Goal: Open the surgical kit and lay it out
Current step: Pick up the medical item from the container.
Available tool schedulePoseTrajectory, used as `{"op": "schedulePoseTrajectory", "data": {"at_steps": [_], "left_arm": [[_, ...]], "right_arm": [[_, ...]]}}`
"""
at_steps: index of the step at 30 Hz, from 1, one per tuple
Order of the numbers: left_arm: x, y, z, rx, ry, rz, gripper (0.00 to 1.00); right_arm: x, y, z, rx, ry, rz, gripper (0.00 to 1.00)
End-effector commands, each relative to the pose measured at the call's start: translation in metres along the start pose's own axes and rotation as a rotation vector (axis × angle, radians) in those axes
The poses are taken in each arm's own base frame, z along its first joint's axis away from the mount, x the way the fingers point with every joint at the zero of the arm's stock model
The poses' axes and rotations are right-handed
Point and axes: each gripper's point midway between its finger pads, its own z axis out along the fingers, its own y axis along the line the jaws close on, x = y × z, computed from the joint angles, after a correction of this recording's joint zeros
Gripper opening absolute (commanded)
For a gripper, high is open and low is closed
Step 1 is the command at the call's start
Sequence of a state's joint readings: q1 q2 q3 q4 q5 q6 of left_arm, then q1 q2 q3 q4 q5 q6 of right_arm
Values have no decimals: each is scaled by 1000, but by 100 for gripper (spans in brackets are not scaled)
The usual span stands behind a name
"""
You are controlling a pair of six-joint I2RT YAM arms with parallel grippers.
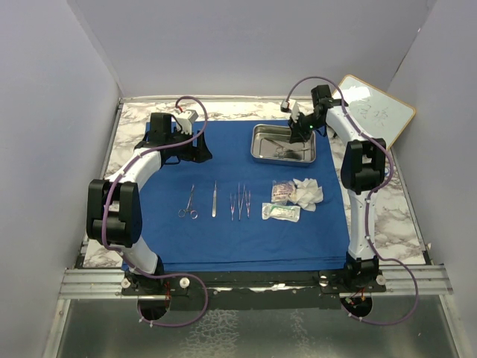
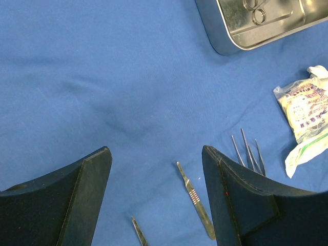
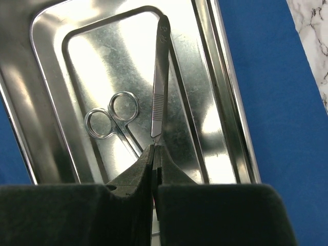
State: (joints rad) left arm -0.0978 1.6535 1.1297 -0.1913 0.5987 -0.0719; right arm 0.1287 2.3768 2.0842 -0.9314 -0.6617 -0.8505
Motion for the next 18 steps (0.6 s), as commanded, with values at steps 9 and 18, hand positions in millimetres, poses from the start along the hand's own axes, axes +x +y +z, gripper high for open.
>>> {"op": "schedulePoseTrajectory", "data": {"at_steps": [9, 18], "left_arm": [[-3, -3, -1, 27, -18, 1, 74], [-3, -2, 0, 25, -16, -1, 74]], "right_arm": [[25, -23, 0, 54, 111, -163, 1], [51, -23, 0, 28, 219, -223, 1]]}}
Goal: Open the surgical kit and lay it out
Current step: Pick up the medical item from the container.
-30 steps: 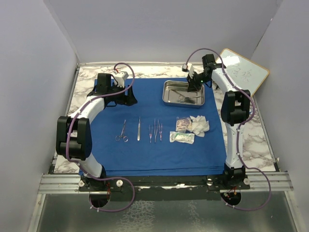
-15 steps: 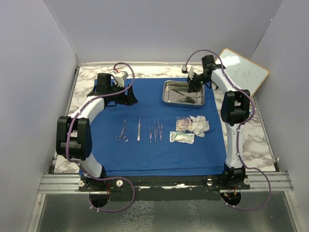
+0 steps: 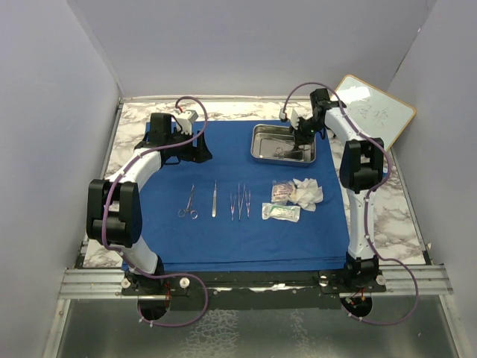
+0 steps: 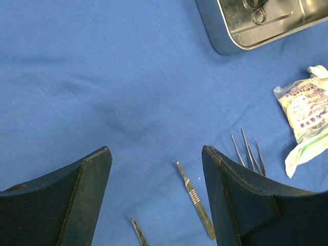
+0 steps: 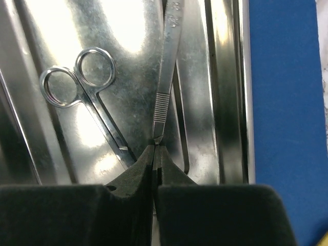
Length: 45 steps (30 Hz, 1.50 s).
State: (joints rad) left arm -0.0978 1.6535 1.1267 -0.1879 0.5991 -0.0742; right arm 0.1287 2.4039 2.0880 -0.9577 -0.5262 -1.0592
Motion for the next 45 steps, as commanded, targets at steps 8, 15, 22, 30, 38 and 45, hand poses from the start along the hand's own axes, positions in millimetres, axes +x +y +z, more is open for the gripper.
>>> {"op": "schedulePoseTrajectory", "data": {"at_steps": [8, 15, 22, 30, 38, 45], "left_arm": [[-4, -2, 0, 25, -17, -2, 74], [-3, -2, 0, 25, -16, -3, 74], [-3, -2, 0, 23, -16, 2, 74], [-1, -1, 0, 22, -15, 1, 74], [-1, -2, -1, 22, -19, 3, 74], [0, -2, -1, 24, -16, -1, 74]], "right_arm": [[36, -5, -1, -5, 143, -62, 1], [51, -3, -6, -9, 216, -77, 1], [59, 4, -11, -33, 260, -81, 1], [51, 8, -18, -53, 239, -73, 1], [20, -5, -35, 8, 159, -64, 1], [17, -13, -36, 40, 154, -53, 16]]}}
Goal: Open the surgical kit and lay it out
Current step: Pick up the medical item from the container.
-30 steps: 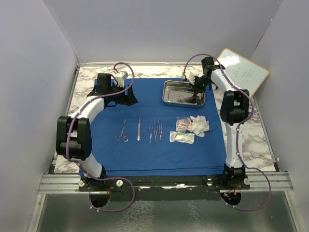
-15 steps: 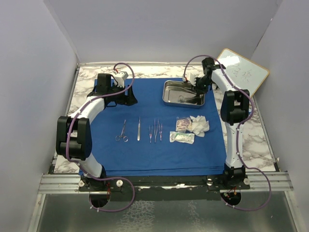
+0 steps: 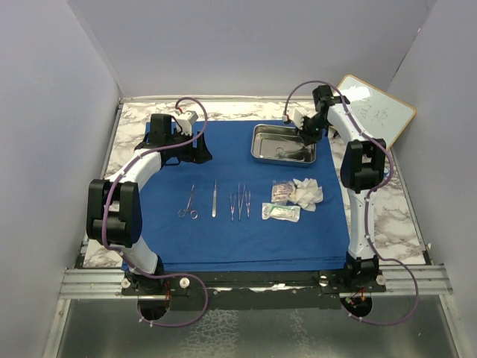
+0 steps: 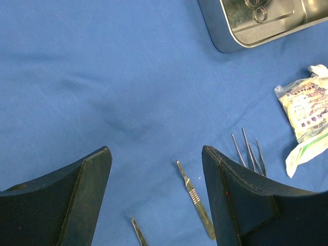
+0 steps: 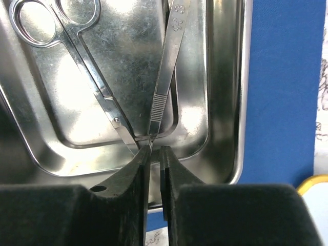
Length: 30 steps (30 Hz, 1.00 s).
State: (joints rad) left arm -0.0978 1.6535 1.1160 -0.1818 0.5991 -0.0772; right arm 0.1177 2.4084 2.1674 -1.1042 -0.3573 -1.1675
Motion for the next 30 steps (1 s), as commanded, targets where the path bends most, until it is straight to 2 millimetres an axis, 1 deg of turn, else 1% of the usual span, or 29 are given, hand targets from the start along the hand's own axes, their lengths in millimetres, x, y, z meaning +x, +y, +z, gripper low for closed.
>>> {"op": "schedulePoseTrajectory", "data": {"at_steps": [1, 8, 11, 13, 20, 23, 27, 30], "left_arm": [[-4, -3, -2, 24, -21, 5, 74], [-3, -2, -2, 22, -21, 6, 74], [-2, -2, -2, 22, -18, 4, 74], [-3, -2, -1, 22, -20, 4, 74], [-2, -2, -1, 24, -19, 4, 74], [-2, -2, -1, 24, -19, 3, 74], [-2, -2, 0, 25, -17, 0, 74], [-2, -2, 0, 25, -17, -1, 74]], "right_arm": [[-7, -8, -9, 26, -23, 19, 18], [-2, -9, -2, 20, -8, 27, 32], [1, -8, 1, 15, 1, 32, 36], [3, -9, 3, 18, 9, 34, 37], [9, -13, 10, 24, 25, 38, 36], [11, -14, 12, 26, 31, 38, 33], [13, -14, 14, 26, 41, 38, 27], [17, -14, 16, 21, 54, 38, 25]]}}
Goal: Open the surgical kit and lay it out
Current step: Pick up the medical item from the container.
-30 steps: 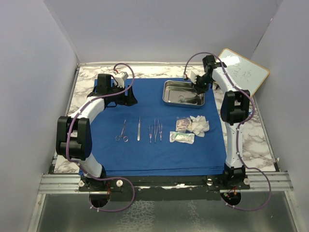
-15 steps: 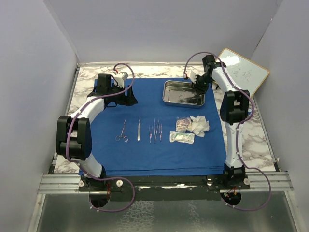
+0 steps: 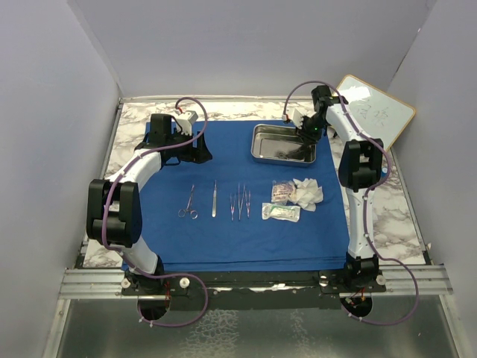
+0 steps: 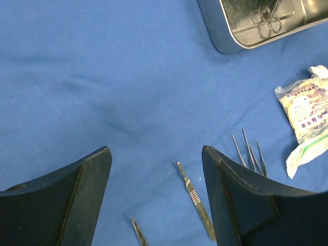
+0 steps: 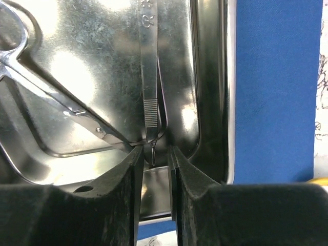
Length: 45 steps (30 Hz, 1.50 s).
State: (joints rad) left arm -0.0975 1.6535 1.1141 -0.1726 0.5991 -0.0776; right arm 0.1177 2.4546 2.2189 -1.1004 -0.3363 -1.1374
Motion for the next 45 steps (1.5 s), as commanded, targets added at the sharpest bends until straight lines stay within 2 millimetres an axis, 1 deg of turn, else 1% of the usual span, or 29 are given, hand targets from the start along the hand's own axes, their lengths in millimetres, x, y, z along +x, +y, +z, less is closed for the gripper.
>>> {"op": "schedulePoseTrajectory", "data": {"at_steps": [1, 8, 13, 18, 24, 26, 30, 39, 42, 45], "left_arm": [[0, -2, 0, 25, -10, -5, 74], [0, -2, 1, 26, -8, -9, 74], [1, -2, 2, 28, -5, -12, 74], [1, -1, 2, 28, -5, -13, 74], [2, -1, 2, 28, -4, -10, 74], [2, -1, 2, 28, -4, -10, 74], [1, -1, 2, 28, -5, -9, 74], [-2, -3, -2, 25, -16, -1, 74], [-4, -4, -3, 24, -22, 4, 74], [-4, -4, -4, 24, -24, 5, 74]], "right_arm": [[13, -5, 8, 1, 39, 10, 25], [23, 3, 14, -35, 80, 12, 27], [29, 7, 19, -61, 102, 11, 27], [35, 12, 23, -90, 123, 9, 19], [36, 9, 26, -89, 126, 0, 6], [33, 7, 24, -80, 114, -3, 2], [21, 2, 17, -61, 71, -10, 1], [-22, -7, -22, -4, -85, -33, 1], [-32, -6, -32, 5, -120, -38, 1], [-36, -3, -39, 6, -130, -39, 1]]}}
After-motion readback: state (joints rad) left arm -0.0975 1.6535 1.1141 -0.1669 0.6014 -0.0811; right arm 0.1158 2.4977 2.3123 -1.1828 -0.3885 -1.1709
